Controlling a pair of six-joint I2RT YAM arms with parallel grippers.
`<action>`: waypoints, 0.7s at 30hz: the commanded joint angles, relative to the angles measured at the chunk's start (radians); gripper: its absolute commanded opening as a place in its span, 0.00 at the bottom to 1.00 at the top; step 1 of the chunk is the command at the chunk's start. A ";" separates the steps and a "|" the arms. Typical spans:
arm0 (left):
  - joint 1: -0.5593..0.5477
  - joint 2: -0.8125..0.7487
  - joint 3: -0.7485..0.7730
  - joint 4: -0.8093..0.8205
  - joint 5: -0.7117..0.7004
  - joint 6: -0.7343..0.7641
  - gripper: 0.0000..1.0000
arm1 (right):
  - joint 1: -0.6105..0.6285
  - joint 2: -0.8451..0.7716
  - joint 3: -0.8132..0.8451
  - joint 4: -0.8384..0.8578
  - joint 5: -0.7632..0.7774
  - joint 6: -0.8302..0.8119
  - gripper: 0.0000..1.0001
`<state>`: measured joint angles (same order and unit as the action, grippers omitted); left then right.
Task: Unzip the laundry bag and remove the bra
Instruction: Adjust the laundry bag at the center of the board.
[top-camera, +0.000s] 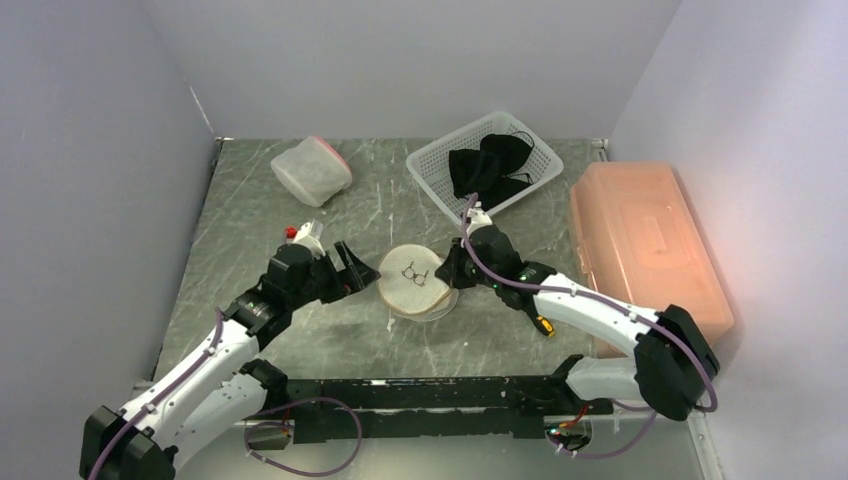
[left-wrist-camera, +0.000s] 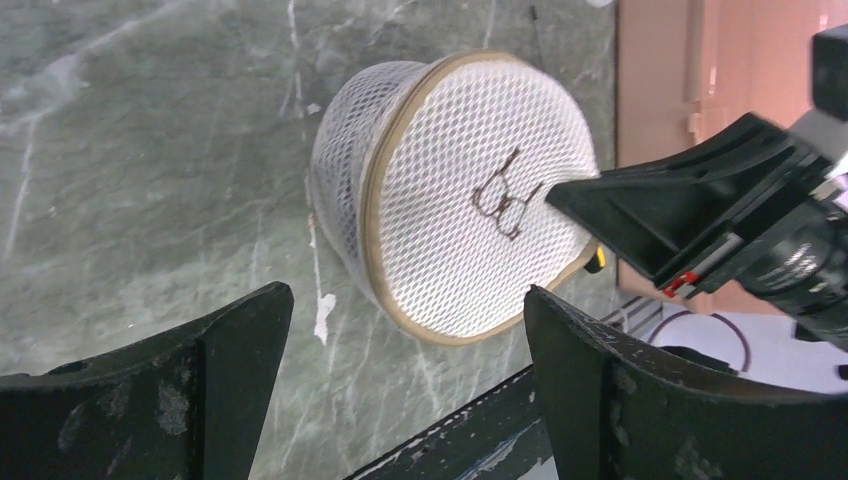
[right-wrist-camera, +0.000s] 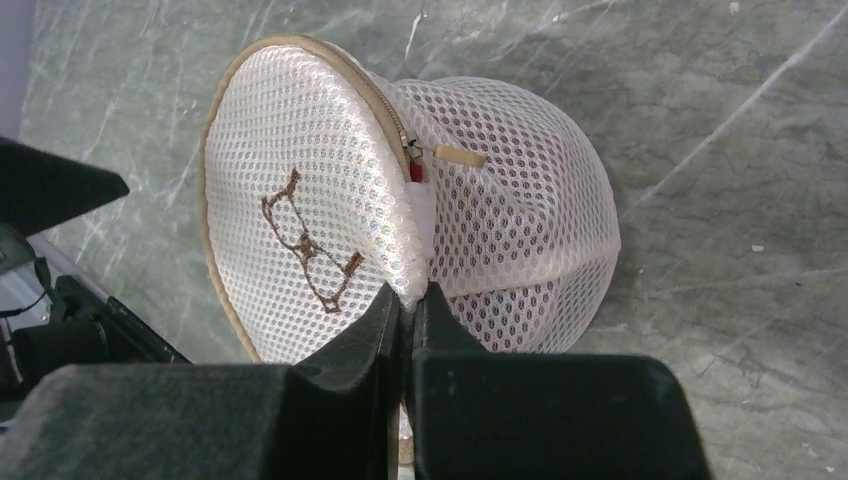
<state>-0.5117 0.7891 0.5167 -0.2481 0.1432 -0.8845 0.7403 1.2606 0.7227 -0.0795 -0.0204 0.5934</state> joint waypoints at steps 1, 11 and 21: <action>0.004 0.021 0.011 0.126 0.058 -0.025 0.92 | -0.003 -0.081 -0.083 0.132 -0.024 -0.035 0.00; 0.006 0.121 0.013 0.187 0.181 0.043 0.88 | -0.058 -0.235 -0.203 0.213 -0.123 -0.004 0.00; 0.006 0.212 -0.095 0.582 0.381 -0.062 0.79 | -0.131 -0.316 -0.307 0.411 -0.182 0.267 0.00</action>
<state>-0.5091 0.9554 0.4313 0.1165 0.4072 -0.9062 0.6113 0.9710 0.4446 0.1715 -0.1902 0.7197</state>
